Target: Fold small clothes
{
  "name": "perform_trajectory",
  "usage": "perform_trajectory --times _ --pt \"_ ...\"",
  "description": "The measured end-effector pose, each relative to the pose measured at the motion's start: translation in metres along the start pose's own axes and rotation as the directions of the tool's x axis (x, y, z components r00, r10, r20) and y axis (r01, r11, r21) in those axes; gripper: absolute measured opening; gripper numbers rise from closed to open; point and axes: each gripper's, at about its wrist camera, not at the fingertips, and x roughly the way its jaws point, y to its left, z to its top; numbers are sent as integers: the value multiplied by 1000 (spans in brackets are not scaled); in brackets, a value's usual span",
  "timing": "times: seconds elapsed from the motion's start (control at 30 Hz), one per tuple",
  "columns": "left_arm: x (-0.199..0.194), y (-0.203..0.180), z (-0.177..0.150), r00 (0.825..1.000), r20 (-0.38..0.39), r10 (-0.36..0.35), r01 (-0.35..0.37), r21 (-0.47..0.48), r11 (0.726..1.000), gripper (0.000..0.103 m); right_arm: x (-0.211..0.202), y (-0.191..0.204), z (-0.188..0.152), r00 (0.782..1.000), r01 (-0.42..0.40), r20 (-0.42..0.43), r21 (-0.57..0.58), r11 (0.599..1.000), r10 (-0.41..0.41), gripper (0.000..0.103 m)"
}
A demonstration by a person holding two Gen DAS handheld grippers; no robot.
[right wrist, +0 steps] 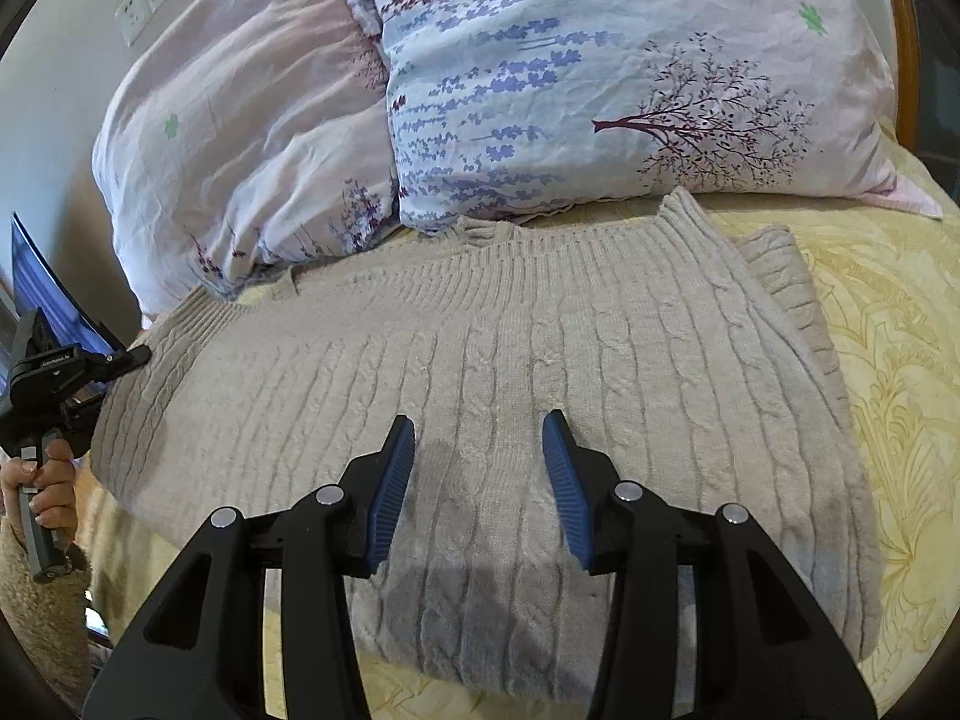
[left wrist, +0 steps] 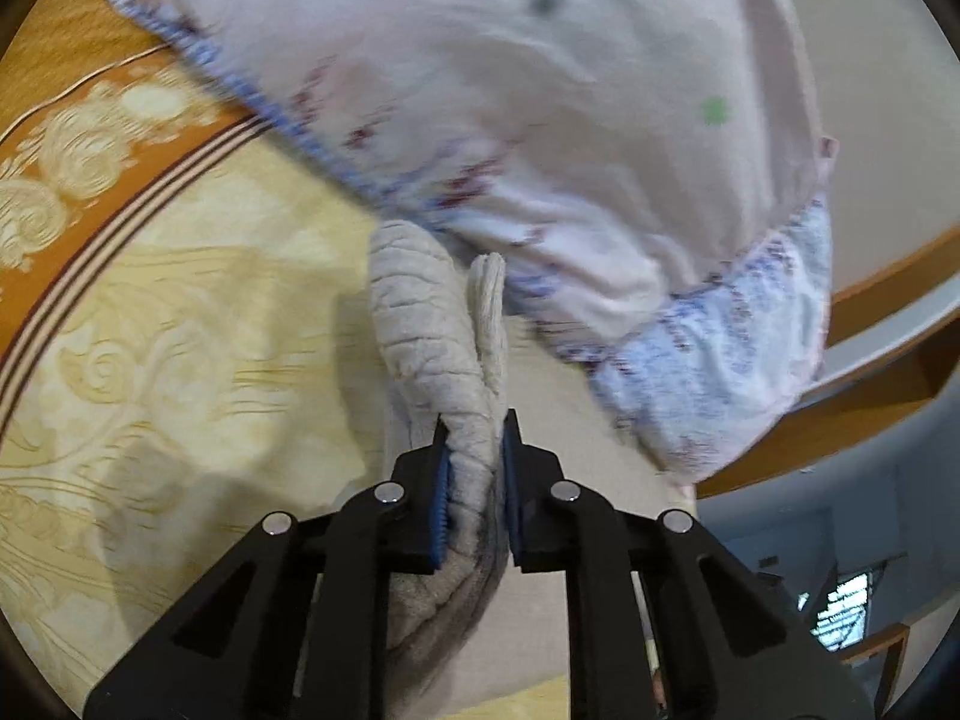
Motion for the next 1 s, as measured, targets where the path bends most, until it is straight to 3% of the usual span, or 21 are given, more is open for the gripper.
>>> perform_trajectory --times 0.23,0.43,0.57,0.73,0.8,0.83,0.9,0.93,1.0 --pt "15 -67 -11 989 -4 -145 145 49 988 13 -22 -8 6 998 -24 63 9 1000 23 52" --pt "58 -123 -33 965 -80 -251 257 63 964 13 -33 -21 9 996 -28 88 23 999 26 52" --pt "91 -141 -57 952 -133 -274 282 47 958 13 -34 -34 6 996 -17 91 48 999 13 52" --pt "141 -145 -91 939 -243 -243 256 24 966 13 -34 -47 3 997 -7 80 83 997 1 52" --pt "154 -144 -99 924 -289 -249 263 10 965 15 -36 -50 4 997 -10 81 94 995 3 52" --pt "156 -144 -101 913 -306 -270 283 0 959 16 -37 -52 5 997 -12 81 99 995 4 52" --pt "152 -147 -100 881 -347 -322 345 5 938 32 -42 -55 7 996 -26 91 113 993 16 52" --pt "142 -149 -99 874 -348 -339 374 37 927 43 -46 -59 10 994 -46 100 131 990 33 52" --pt "122 -150 -94 896 -307 -322 367 104 924 56 -49 -65 15 990 -109 104 169 980 93 52"
